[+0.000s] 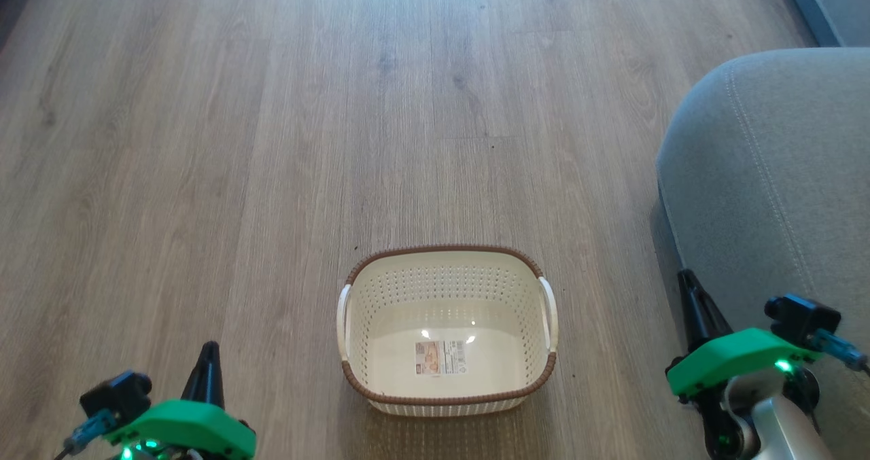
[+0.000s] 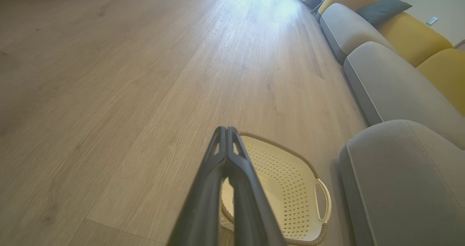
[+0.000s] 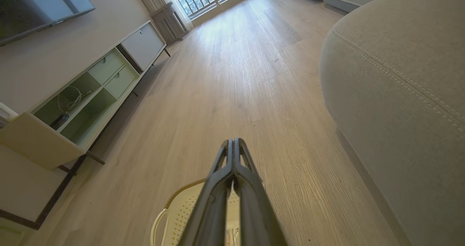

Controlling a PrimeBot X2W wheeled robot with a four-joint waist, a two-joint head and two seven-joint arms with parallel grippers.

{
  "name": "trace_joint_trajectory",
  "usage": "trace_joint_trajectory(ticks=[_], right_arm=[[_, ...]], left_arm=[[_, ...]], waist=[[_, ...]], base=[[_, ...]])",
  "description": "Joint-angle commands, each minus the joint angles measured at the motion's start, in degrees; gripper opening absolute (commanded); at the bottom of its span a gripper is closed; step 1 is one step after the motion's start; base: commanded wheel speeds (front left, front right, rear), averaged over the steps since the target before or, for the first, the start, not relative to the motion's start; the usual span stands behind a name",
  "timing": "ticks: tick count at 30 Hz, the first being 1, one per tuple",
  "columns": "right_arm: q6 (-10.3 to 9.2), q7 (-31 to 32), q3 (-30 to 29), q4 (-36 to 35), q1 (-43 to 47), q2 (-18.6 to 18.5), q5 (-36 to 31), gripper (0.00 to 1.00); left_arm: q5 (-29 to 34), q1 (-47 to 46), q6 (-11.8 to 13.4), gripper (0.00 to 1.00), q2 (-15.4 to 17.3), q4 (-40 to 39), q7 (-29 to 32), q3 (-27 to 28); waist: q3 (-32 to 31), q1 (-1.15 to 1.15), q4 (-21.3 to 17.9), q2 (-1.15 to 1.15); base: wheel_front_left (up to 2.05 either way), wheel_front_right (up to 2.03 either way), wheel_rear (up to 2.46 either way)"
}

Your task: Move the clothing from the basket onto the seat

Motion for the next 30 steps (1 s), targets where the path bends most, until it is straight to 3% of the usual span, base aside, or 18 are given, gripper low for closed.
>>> trace_joint_trajectory(ticks=[1,30], right_arm=[[0.01,0.41,-0.24,-2.37,-1.60,0.01,1.83,0.00],[0.00,5.08,-2.32,-5.49,-0.75,0.64,19.86,0.00]], left_arm=[[-1.75,-3.00,-0.35,0.00,0.24,-2.14,0.40,1.08],[-20.26,-4.18,-1.84,0.00,0.24,-3.78,5.01,2.13]], waist=[[0.00,0.00,-0.01,0.00],[0.03,0.00,-0.13,0.00]], base=[[0.00,0.00,0.00],[0.00,0.00,0.00]])
